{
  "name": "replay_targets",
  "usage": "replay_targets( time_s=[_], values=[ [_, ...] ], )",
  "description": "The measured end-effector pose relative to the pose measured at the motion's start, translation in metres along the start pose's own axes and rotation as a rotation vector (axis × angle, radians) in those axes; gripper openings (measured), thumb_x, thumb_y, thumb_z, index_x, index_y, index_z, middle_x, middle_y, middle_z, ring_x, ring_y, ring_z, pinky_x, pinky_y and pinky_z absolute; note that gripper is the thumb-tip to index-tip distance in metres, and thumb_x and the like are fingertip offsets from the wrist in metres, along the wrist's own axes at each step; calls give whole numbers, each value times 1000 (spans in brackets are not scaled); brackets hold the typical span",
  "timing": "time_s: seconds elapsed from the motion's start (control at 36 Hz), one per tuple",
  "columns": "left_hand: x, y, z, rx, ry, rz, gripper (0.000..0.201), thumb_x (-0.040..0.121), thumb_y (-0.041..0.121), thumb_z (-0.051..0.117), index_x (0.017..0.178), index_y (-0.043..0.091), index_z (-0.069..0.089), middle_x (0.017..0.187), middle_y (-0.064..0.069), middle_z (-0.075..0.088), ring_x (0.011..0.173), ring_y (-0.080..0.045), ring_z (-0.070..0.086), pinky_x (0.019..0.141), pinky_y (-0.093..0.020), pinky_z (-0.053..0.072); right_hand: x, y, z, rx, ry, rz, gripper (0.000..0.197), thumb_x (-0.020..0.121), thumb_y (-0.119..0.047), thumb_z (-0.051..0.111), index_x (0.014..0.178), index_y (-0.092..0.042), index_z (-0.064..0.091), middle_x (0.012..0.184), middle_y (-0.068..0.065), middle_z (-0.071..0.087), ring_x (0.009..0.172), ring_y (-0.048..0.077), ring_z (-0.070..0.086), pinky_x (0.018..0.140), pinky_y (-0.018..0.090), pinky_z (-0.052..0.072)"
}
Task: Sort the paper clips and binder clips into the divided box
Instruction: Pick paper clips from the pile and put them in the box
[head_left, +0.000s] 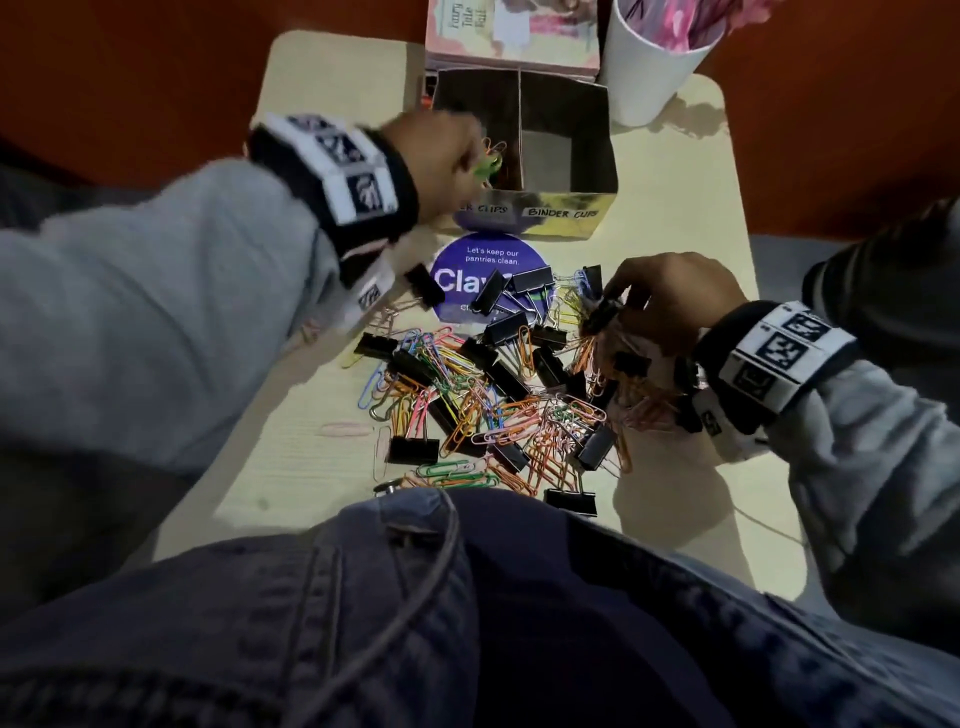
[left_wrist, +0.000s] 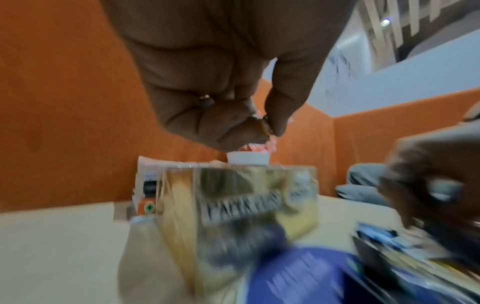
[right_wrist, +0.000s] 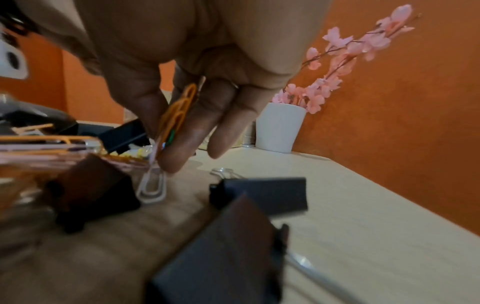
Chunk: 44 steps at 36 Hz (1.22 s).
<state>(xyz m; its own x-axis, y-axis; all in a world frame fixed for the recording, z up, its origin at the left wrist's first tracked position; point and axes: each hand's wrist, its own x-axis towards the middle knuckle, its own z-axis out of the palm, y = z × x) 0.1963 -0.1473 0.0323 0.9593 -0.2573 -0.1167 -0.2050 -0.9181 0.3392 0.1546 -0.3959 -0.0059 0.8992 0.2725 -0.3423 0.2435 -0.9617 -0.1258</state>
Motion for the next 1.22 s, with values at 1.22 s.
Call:
replay_targets(
  time_s=[1.22],
  values=[
    [-123,-79,43,37,-265,-305,51,84,29,61,132,29,44,123,2,42,107,-25,54,87,-31,43,16,-135,-20,-417,-26,-538,39,84,-53,53,106,-24,66,100,5,68,93,28,63,71,32,46]
  ],
)
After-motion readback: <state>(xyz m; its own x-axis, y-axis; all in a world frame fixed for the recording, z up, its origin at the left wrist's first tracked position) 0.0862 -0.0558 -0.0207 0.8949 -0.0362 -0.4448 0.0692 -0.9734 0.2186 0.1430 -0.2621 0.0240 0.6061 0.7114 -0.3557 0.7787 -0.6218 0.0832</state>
